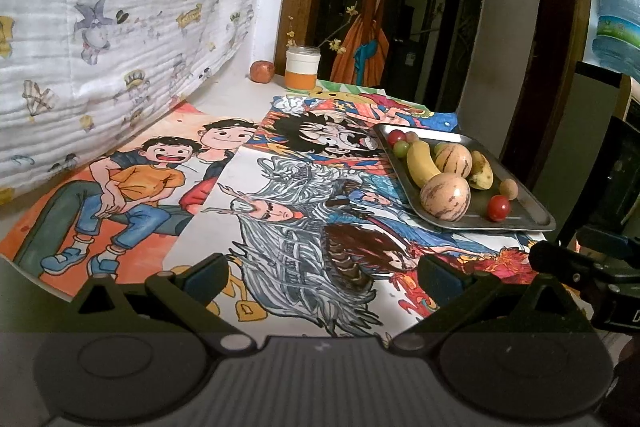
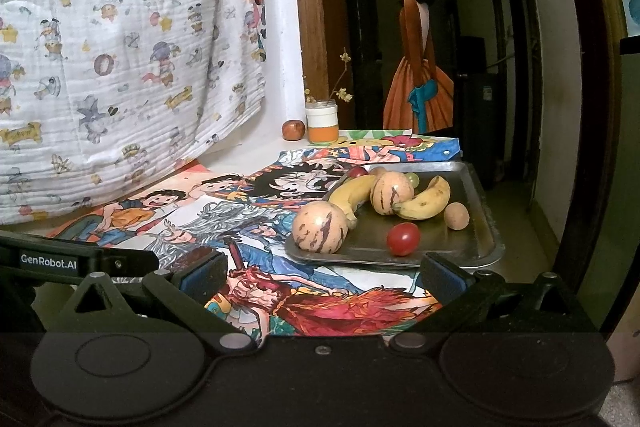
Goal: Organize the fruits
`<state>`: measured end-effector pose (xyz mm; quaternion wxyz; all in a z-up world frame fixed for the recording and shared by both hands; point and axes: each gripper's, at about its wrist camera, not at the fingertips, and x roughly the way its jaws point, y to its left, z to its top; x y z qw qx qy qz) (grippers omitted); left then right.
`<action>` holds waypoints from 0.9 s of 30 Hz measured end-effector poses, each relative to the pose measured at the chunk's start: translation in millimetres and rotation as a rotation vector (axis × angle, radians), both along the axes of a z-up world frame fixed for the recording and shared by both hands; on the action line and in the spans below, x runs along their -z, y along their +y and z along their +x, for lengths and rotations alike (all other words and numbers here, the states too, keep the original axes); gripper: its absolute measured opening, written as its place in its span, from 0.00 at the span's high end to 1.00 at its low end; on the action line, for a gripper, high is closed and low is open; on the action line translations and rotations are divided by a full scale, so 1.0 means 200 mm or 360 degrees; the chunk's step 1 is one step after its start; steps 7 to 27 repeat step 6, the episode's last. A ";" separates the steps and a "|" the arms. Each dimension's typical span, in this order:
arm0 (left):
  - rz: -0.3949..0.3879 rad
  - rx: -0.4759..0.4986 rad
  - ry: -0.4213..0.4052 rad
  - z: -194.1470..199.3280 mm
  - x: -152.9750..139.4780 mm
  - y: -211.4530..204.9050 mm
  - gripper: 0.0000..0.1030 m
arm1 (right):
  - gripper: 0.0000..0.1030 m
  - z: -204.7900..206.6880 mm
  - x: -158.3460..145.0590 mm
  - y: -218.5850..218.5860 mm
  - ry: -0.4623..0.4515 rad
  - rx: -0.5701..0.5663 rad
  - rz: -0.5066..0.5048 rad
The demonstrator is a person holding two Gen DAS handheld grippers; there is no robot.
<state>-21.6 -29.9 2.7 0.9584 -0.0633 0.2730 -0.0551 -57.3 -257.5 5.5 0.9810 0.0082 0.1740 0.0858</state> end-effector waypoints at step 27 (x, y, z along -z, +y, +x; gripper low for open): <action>-0.0003 0.0000 0.0002 0.00 0.00 -0.01 0.00 | 0.00 0.00 0.00 0.01 0.0001 0.0000 0.0000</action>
